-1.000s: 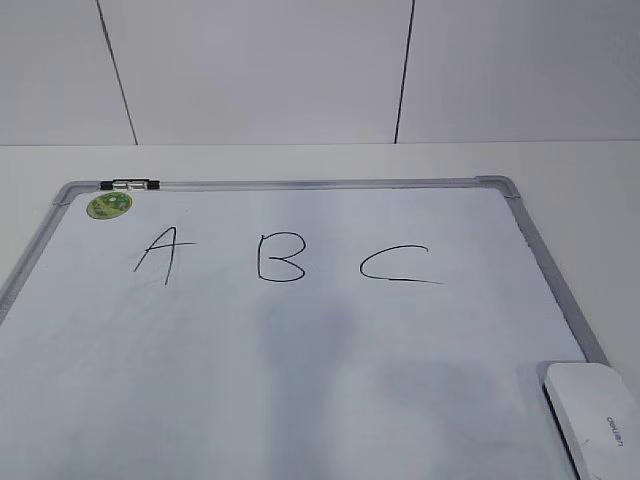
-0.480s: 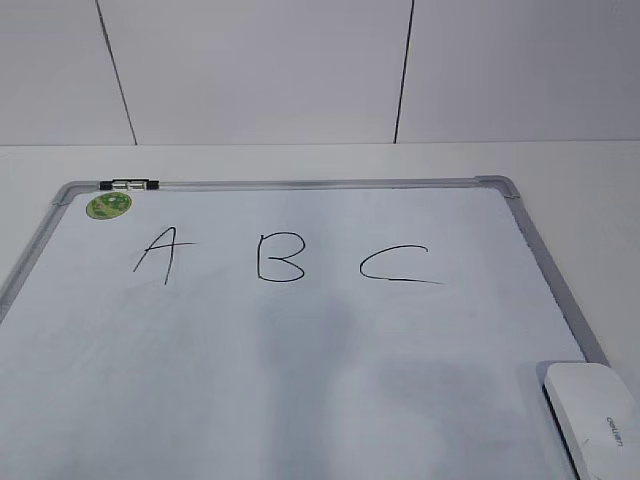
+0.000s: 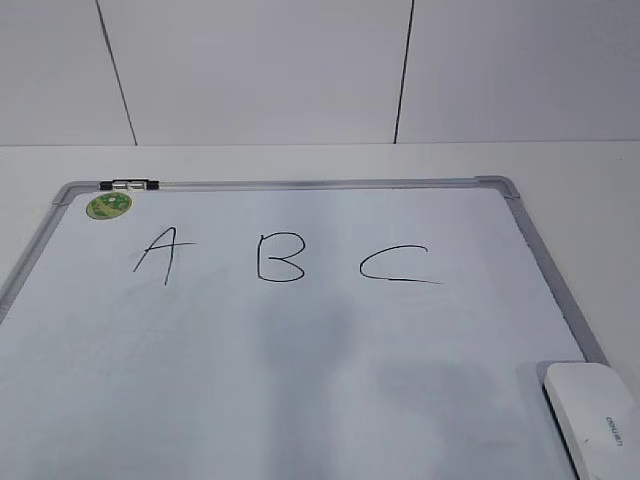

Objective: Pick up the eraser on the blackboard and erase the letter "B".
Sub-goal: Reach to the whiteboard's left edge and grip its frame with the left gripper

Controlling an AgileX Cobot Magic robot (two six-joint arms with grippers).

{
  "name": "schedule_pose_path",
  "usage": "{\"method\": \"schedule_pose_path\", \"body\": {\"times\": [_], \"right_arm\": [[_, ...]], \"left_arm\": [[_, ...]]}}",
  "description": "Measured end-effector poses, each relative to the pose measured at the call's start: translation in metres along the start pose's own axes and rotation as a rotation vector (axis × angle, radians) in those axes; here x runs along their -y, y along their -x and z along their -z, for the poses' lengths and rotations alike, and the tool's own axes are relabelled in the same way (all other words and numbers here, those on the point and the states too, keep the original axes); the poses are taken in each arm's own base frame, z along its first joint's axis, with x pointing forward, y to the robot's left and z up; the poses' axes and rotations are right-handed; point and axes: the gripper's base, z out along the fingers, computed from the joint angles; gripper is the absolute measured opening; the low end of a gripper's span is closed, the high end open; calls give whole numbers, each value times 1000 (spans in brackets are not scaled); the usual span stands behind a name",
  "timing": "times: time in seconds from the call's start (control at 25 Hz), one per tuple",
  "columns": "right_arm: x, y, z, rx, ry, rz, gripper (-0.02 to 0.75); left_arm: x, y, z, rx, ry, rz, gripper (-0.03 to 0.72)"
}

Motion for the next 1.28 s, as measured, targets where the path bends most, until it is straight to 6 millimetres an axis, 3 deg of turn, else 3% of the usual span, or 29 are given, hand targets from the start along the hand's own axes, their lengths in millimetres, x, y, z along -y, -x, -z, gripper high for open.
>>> {"method": "schedule_pose_path", "body": {"times": [0.6,1.0,1.28], "right_arm": [[0,0,0,0,2,-1,547],[0,0,0,0,2,-1,547],[0,0,0,0,4,-2,547]], "left_arm": [[-4,6,-10,-73,-11,10,239],[-14,32,-44,-191,-11,41,239],[-21,46,-63,-174,8,42,239]]}}
